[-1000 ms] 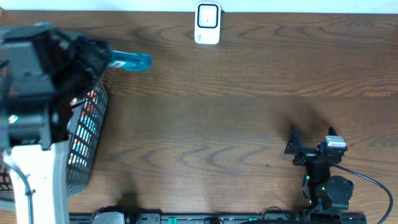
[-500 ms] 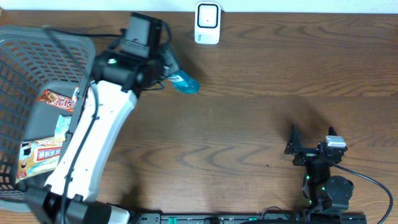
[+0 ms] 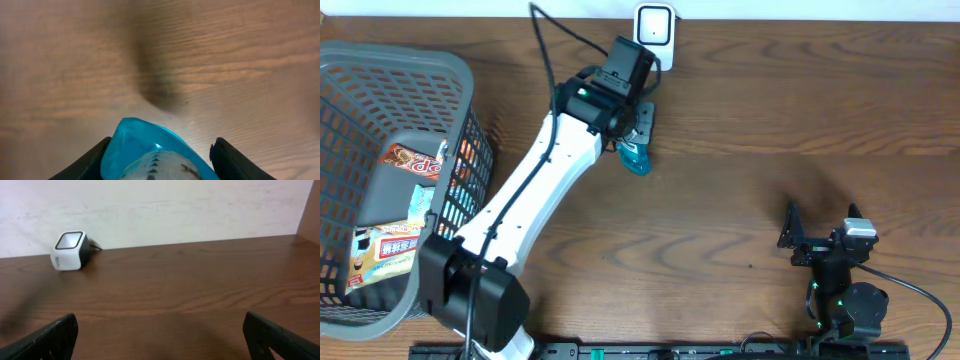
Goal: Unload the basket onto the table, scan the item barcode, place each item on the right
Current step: 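Carry the bottle with the left gripper toward the white scanner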
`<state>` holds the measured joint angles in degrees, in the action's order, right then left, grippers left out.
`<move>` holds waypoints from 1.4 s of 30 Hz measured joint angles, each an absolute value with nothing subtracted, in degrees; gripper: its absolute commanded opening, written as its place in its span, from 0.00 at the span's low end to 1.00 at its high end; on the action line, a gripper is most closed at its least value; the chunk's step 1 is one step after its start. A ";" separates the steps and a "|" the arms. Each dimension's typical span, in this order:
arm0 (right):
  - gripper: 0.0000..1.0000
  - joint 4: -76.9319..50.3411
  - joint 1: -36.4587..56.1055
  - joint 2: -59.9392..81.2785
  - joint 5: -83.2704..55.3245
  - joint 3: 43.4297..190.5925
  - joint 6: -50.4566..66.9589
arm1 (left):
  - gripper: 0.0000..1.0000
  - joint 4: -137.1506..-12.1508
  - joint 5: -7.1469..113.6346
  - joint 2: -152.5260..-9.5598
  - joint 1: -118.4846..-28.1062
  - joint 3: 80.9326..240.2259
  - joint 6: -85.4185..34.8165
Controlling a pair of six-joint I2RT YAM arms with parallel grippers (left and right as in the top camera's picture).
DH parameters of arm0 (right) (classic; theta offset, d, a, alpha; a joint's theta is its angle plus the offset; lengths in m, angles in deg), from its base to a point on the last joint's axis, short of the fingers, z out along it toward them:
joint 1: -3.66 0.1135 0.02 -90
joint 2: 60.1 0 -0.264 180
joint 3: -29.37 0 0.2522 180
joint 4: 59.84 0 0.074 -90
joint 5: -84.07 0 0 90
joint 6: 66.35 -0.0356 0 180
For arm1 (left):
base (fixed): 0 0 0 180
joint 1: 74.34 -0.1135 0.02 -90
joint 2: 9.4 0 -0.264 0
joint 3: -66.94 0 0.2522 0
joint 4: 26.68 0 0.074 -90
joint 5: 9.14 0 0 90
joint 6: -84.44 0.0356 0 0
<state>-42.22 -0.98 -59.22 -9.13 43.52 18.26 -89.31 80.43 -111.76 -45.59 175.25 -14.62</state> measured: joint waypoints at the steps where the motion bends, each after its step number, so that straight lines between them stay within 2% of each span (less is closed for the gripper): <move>1: 0.99 -42.22 -0.98 -59.22 -9.13 43.52 18.24 | 0.40 -88.45 80.57 -111.89 -45.26 175.14 -13.12; 15: 0.99 -42.22 -0.98 -59.22 -9.13 43.52 18.24 | 0.40 -73.57 78.29 -112.13 -43.58 164.93 -3.94; 25: 0.99 -42.24 -0.98 -59.22 -9.13 43.52 18.24 | 0.41 -69.72 76.98 -112.27 -43.58 159.11 -1.93; 26: 0.99 -42.22 -0.98 -59.22 -9.13 43.52 18.26 | 0.44 -69.44 76.65 -112.27 -43.58 158.77 -1.86; 28: 0.99 -42.22 -0.98 -59.22 -9.13 43.52 18.26 | 0.59 -68.45 75.98 -112.29 -43.58 158.17 -1.82; 38: 0.99 -42.22 -0.98 -59.22 -9.13 43.52 18.26 | 0.82 -67.43 74.55 -112.29 -43.58 157.98 -1.12; 42: 0.99 -42.22 -0.98 -59.22 -9.13 43.52 18.26 | 0.99 -67.41 74.53 -112.27 -43.58 157.98 -1.25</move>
<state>-42.22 -0.98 -59.22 -9.13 43.52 18.26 -67.41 74.53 -112.27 -43.58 157.98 -1.25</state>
